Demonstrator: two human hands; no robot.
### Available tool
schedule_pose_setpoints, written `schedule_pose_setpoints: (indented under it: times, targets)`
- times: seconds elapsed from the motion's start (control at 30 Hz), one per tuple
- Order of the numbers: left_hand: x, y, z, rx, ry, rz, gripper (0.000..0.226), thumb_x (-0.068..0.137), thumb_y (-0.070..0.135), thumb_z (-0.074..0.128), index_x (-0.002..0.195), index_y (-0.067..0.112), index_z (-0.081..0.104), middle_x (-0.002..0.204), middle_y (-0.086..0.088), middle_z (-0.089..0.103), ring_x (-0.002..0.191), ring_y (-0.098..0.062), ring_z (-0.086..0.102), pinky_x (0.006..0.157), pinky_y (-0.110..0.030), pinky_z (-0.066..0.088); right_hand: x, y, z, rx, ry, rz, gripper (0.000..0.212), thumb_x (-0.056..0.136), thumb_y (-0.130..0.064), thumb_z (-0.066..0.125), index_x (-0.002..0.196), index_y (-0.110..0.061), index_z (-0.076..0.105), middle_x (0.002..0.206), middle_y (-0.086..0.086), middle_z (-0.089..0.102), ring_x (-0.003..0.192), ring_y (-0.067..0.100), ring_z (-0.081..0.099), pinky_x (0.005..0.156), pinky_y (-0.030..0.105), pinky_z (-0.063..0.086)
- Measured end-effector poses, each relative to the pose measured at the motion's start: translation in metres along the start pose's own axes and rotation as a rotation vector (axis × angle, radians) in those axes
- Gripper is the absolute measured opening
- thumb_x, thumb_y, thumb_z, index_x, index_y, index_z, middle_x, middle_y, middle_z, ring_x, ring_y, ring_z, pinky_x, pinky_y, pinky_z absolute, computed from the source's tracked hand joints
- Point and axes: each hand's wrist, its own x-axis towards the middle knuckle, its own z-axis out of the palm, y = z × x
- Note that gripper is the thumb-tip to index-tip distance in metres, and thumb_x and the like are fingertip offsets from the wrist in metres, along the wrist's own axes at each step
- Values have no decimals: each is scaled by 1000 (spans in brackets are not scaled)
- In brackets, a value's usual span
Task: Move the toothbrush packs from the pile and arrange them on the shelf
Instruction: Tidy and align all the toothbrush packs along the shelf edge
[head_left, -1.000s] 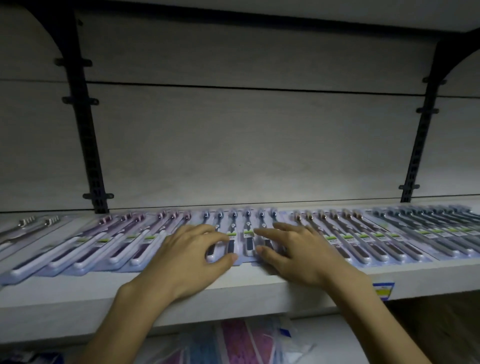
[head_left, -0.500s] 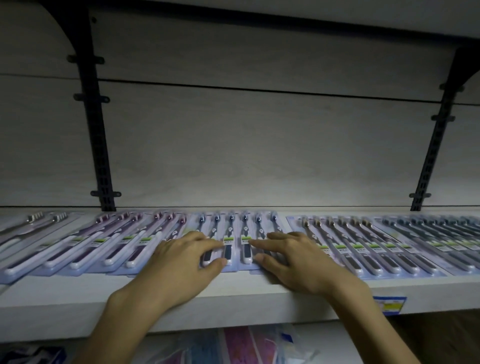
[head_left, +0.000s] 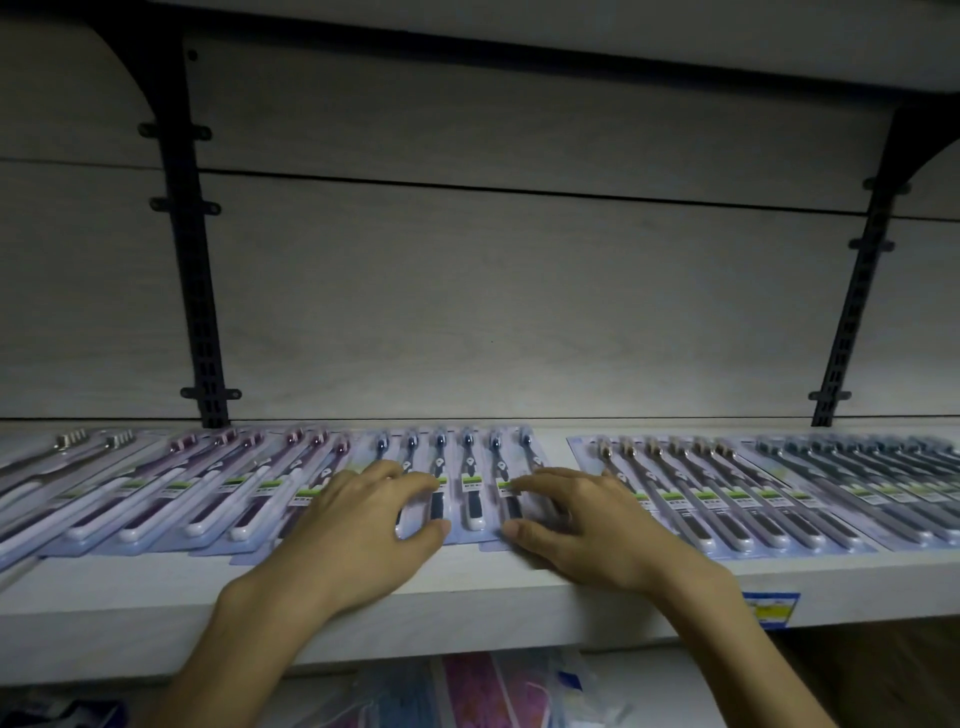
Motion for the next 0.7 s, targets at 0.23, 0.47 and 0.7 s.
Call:
schedule_pose_setpoints:
  times: [0.23, 0.47, 0.7]
  targets:
    - [2, 1, 4, -52, 17, 14, 40, 88, 58, 46, 123, 42, 54, 117, 16, 53, 104, -19, 49, 95, -35, 40, -1, -2, -3, -16, 43, -22, 46, 88, -54, 53, 120, -21, 62, 119, 0, 64, 112, 19, 55, 98, 38, 40]
    - [2, 1, 6, -70, 31, 32, 39, 87, 59, 47, 120, 42, 55, 112, 18, 53, 101, -18, 50, 91, -36, 43, -5, -3, -4, 0, 82, -21, 43, 87, -54, 55, 121, -28, 62, 120, -3, 62, 109, 18, 54, 96, 32, 37]
    - [0, 6, 7, -105, 40, 37, 39, 86, 57, 49, 121, 41, 55, 115, 20, 51, 105, -12, 49, 89, -31, 43, -5, -6, -6, -24, 61, -15, 44, 87, -56, 52, 121, -30, 61, 119, -3, 56, 109, 21, 48, 93, 30, 36]
